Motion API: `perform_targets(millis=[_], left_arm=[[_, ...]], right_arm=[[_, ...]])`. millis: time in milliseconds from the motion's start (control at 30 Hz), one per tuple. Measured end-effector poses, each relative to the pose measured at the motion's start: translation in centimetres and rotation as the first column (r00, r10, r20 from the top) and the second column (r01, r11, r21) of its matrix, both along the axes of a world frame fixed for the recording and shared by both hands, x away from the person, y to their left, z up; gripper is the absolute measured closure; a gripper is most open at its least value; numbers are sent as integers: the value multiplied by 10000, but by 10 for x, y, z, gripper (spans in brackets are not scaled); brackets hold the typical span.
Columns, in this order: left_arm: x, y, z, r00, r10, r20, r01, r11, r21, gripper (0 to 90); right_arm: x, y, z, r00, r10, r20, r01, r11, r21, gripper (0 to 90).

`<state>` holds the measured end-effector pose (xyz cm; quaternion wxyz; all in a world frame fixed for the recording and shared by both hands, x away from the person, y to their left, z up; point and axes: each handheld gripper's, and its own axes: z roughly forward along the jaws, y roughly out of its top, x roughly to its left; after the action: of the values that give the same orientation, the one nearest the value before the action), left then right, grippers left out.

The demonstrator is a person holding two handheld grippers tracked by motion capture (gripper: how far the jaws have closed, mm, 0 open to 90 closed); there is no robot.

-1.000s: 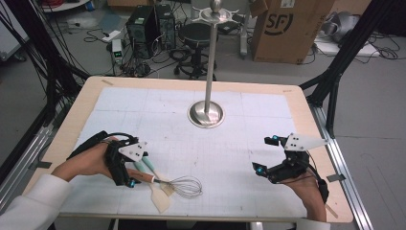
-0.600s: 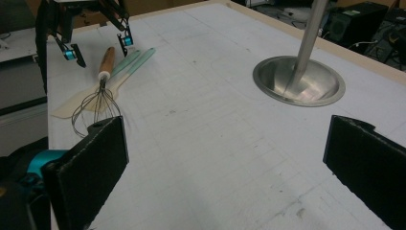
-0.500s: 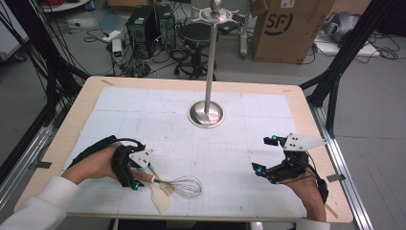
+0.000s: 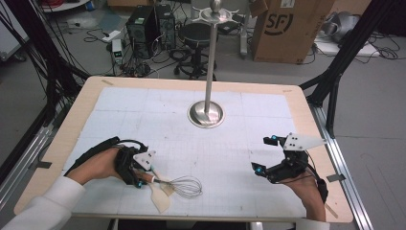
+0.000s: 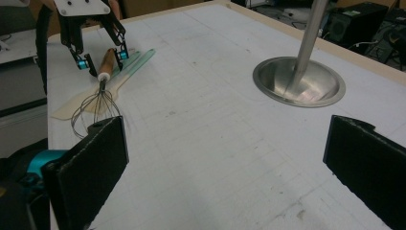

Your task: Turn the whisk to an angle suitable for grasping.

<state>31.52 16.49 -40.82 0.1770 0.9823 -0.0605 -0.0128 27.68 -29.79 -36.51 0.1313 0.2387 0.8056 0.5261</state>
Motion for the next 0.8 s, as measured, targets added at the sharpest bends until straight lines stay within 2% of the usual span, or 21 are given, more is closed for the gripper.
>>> perform_targets(millis=[167,300,467,700,800], left_arm=[[-2,-1,0,9994,-134,310,134,9999,28,545],[-3,-3,0,9990,-191,404,190,9998,22,589],[-4,-4,1,9992,-122,375,124,9999,-42,658],[-6,-5,1,9987,-91,498,91,10000,-4,682],[-5,-4,2,9996,-2,295,4,10000,-58,684]], right_arm=[[1,0,0,10000,-17,43,17,10000,-21,1],[2,1,-1,10000,-21,-17,21,10000,-63,1],[2,2,-1,10000,40,-40,-41,10000,-58,1],[1,1,-1,10000,14,-19,-14,10000,-46,1],[1,1,-1,10000,17,-29,-17,10000,-41,1]])
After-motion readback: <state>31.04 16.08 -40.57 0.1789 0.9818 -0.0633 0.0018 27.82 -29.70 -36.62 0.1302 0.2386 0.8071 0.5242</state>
